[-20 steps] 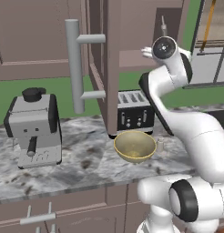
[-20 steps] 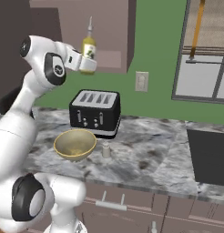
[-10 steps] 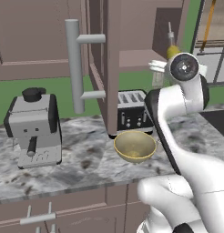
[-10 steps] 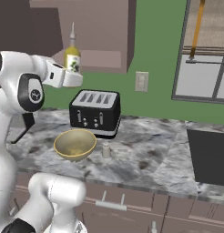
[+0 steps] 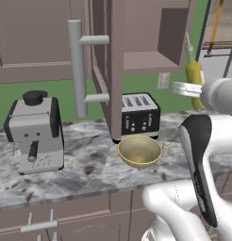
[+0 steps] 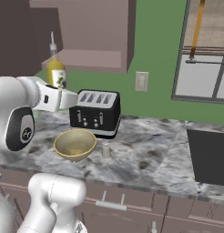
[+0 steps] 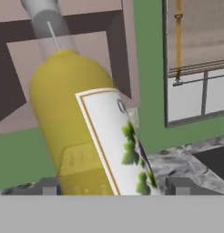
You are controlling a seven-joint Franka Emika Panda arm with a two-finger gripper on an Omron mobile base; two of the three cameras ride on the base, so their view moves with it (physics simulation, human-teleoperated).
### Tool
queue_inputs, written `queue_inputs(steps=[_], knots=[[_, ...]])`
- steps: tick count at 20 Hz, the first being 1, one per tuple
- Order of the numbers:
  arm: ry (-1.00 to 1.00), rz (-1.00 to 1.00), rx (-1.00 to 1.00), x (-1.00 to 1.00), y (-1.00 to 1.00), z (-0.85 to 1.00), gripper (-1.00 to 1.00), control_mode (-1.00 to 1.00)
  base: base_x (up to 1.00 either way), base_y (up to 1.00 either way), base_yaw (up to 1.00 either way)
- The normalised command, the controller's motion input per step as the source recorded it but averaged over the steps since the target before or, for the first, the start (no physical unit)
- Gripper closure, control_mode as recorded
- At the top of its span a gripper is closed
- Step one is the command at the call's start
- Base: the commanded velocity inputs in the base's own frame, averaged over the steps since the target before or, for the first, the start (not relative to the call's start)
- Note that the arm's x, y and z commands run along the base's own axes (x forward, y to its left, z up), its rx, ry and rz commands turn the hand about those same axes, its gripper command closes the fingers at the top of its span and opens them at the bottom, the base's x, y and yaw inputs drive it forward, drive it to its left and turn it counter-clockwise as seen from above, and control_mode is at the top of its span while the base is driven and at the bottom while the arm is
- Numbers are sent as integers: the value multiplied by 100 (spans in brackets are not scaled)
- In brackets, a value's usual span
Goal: Retrieve the bottle and the shaker from the cabinet and place them next to the mixing bowl on the counter. Then add garlic from the fridge to the mixing bowl.
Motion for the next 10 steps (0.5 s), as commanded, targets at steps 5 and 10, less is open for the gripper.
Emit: queue_inputs(steps=[5, 10], knots=[[1, 31, 2, -70, -19, -17, 100, -100, 0, 0, 0], [0, 27, 7, -41, -36, -3, 100, -100, 0, 0, 0]])
